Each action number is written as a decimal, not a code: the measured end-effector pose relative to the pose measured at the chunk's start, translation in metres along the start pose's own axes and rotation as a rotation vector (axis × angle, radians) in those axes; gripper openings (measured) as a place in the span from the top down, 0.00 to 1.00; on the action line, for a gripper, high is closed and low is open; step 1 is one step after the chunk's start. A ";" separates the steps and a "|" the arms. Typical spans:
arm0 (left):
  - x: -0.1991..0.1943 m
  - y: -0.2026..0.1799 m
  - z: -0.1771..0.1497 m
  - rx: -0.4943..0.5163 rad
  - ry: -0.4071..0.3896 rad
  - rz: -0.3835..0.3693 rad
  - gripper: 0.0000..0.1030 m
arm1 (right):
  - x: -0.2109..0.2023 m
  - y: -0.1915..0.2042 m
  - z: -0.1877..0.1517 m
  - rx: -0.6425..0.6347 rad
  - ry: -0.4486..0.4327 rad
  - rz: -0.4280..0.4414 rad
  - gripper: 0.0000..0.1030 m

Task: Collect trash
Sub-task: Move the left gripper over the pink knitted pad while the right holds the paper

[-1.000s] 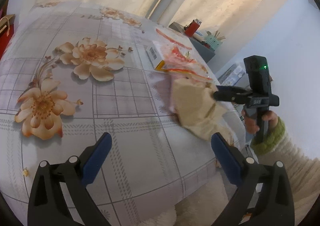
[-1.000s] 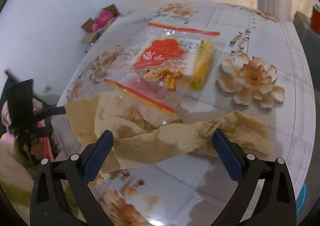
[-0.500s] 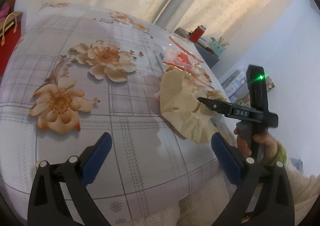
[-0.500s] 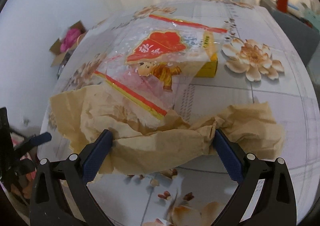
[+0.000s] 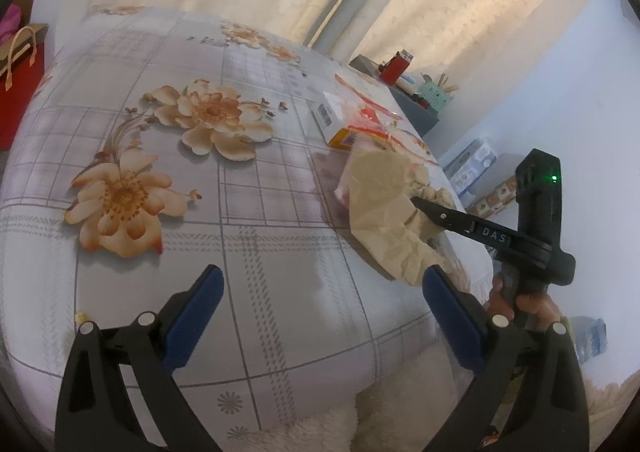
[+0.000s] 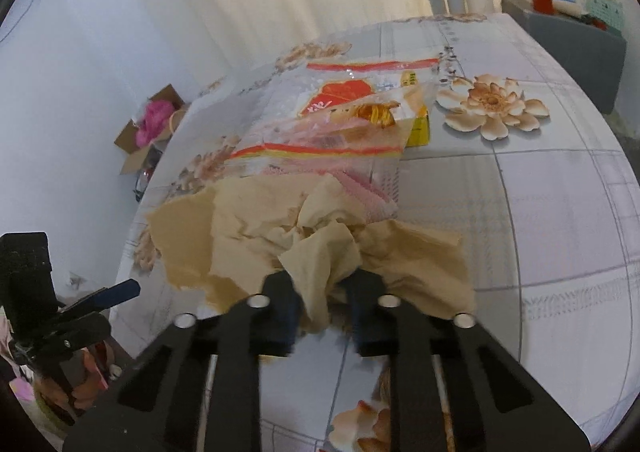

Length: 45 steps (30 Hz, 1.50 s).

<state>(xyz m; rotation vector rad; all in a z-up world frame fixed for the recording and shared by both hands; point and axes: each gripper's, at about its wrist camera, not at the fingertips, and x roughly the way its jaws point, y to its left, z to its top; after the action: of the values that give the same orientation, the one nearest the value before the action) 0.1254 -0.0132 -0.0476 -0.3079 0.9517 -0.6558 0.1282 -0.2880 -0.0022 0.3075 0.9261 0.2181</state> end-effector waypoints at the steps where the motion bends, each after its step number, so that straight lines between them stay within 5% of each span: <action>1: 0.000 -0.001 0.000 0.003 0.001 0.001 0.05 | -0.002 0.000 -0.003 0.011 -0.009 0.009 0.88; 10: 0.003 -0.007 0.000 0.020 0.002 0.014 0.05 | -0.070 -0.026 -0.026 0.124 -0.137 0.112 0.90; 21: 0.015 -0.035 0.013 0.087 -0.028 0.045 0.05 | -0.129 -0.063 -0.029 0.180 -0.316 -0.135 0.91; 27: 0.041 -0.062 0.028 0.170 -0.032 0.069 0.06 | -0.116 -0.061 -0.034 0.125 -0.310 -0.252 0.91; 33: 0.085 -0.089 0.038 0.208 0.037 0.075 0.06 | -0.104 -0.074 -0.040 0.158 -0.294 -0.231 0.91; 40: 0.129 -0.114 0.037 0.261 0.061 0.247 0.06 | -0.107 -0.084 -0.048 0.194 -0.289 -0.201 0.91; 45: 0.137 -0.112 0.033 0.243 0.083 0.279 0.21 | -0.108 -0.085 -0.051 0.199 -0.284 -0.181 0.90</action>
<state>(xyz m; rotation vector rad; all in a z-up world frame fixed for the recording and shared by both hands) 0.1661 -0.1882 -0.0606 0.0682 0.9615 -0.5231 0.0286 -0.3930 0.0201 0.4242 0.6893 -0.0840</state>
